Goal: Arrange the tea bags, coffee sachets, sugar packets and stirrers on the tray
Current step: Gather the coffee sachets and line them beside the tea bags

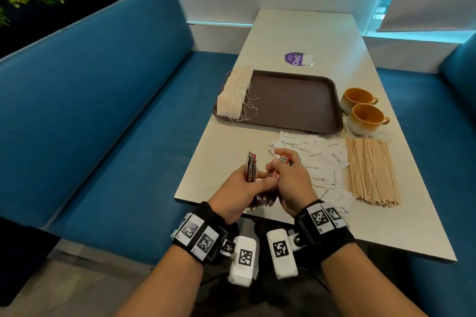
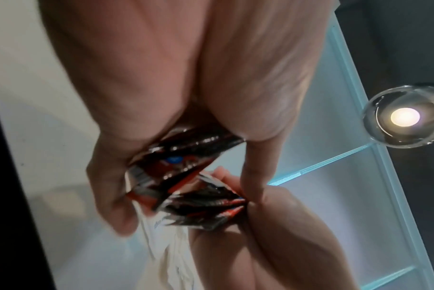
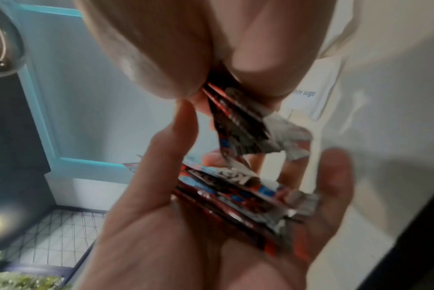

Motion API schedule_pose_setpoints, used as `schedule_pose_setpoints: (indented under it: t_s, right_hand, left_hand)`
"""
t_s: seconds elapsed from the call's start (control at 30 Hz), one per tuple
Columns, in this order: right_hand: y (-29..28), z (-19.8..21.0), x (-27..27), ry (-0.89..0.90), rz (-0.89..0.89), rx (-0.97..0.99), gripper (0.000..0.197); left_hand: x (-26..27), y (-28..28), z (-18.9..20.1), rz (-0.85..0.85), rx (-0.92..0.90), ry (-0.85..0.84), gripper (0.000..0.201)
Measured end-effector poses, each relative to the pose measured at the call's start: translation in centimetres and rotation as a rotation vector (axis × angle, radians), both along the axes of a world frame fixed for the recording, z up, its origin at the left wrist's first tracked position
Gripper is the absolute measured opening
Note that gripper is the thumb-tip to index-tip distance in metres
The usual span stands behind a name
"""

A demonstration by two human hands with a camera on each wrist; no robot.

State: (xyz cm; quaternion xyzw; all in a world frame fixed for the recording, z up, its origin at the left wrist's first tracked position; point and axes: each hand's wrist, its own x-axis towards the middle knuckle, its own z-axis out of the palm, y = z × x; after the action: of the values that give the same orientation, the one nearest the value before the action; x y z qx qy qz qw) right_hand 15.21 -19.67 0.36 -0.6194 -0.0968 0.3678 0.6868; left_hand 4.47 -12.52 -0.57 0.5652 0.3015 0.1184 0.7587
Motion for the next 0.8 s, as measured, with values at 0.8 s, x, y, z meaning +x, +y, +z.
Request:
schedule_pose_setpoints:
  t_s: [0.8]
  right_hand:
    - [-1.0,2.0,-0.8,-0.416,0.410,0.026,0.036]
  left_hand:
    - [-1.0,-0.4,0.6,-0.158,-0.200,-0.006,0.013]
